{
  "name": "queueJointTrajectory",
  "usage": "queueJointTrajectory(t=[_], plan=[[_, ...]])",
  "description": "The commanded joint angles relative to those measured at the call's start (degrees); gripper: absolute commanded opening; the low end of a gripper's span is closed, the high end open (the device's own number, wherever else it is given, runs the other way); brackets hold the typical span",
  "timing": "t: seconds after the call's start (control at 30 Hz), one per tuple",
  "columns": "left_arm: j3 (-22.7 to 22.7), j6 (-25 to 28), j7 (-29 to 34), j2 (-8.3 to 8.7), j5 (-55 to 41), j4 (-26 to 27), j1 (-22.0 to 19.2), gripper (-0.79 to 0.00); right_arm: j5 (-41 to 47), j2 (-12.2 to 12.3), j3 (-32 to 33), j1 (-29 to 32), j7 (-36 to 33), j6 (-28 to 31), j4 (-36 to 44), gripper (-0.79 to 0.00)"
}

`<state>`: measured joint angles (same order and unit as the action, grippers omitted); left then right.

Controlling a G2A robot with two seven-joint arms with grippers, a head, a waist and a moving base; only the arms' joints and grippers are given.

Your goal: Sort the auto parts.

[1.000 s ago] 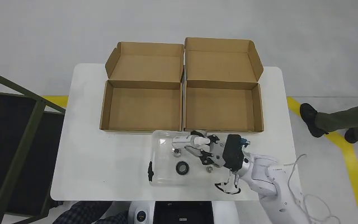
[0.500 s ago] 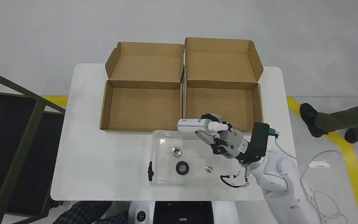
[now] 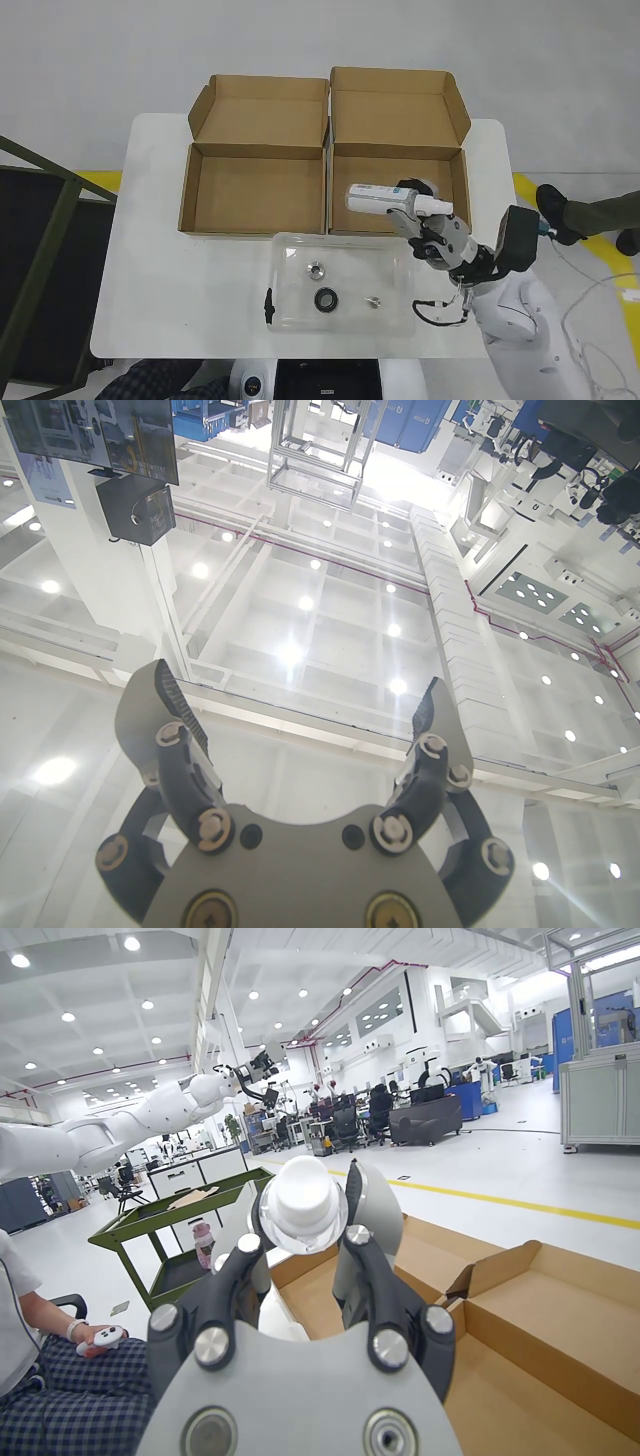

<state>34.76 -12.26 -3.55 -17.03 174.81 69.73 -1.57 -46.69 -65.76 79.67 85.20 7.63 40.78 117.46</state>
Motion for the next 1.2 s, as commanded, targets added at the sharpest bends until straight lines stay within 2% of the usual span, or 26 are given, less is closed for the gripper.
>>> queueJointTrajectory(t=[0.0, 0.5, 0.63, 0.77, 1.17], plan=[[0.0, 0.0, 0.0, 0.0, 0.0, 0.0, 0.0, 0.0, 0.01, 0.02, 0.31, -0.13, -0.24, -0.04, -0.07, -0.785], [0.0, 0.0, 0.0, 0.0, 0.0, 0.0, 0.0, 0.0, -0.57, -0.14, -0.56, -1.55, -1.22, -0.01, -1.23, -0.785], [0.0, 0.0, 0.0, 0.0, 0.0, 0.0, 0.0, 0.0, -3.05, -0.27, -1.86, -2.51, -3.23, -2.06, -2.37, -0.785], [0.0, 0.0, 0.0, 0.0, 0.0, 0.0, 0.0, 0.0, -9.87, -0.33, -2.65, -2.47, -5.25, -6.3, -1.38, -0.785], [0.0, 0.0, 0.0, 0.0, 0.0, 0.0, 0.0, 0.0, -14.08, -0.57, -5.51, -6.43, -12.38, -10.54, -7.94, -0.785]])
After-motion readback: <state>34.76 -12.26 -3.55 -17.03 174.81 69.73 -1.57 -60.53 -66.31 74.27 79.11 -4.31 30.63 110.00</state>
